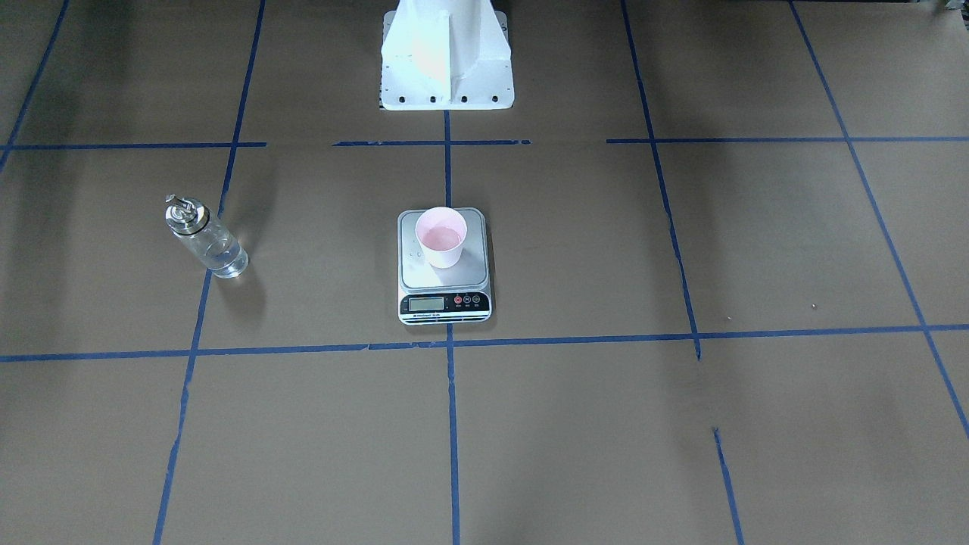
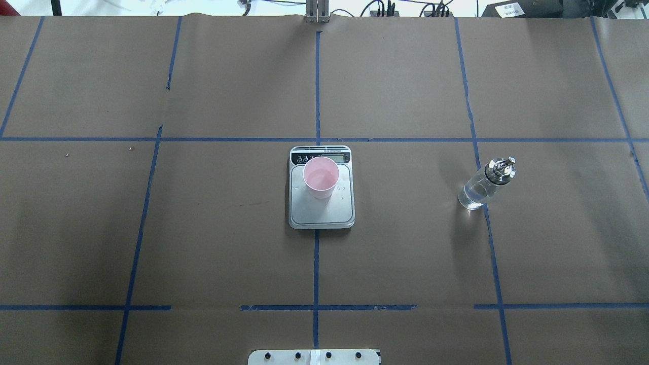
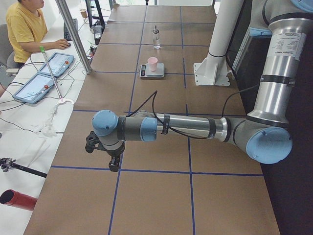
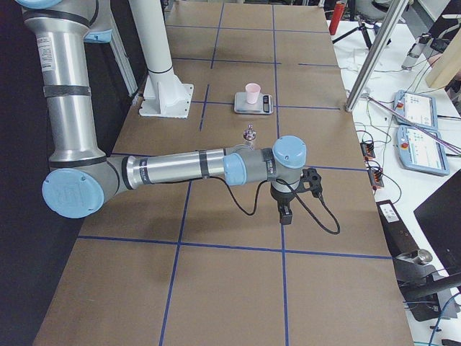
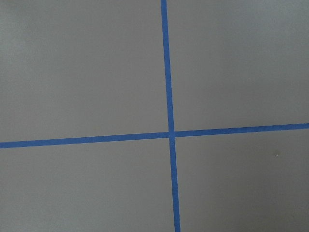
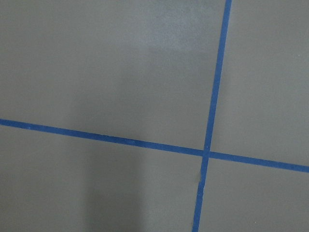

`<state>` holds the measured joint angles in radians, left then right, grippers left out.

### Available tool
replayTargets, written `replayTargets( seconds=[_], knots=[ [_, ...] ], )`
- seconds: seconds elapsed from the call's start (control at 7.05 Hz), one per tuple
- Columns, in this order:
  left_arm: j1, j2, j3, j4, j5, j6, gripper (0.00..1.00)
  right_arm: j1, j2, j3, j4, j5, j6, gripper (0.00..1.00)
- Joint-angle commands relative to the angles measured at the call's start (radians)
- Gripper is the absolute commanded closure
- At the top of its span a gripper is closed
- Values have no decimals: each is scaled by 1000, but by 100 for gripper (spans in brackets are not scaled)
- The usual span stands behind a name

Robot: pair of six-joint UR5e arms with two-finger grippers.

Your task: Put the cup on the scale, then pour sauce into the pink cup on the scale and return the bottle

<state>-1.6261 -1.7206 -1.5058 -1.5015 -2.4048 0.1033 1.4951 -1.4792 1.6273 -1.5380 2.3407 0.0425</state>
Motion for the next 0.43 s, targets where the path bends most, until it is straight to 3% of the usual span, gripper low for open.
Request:
replayTargets(
  seconds=[0.0,0.14,0.28],
  knots=[
    [-1,77,-72,-16,0,9,0,2,8,-23,-16,8,-3,0],
    [0,182,-156,-60,0,7,0,-6,11,-35,-16,5,-1,0],
    [-1,194,-169,-89,-2,4,0,-6,11,-38,-16,6,-1,0]
  ],
)
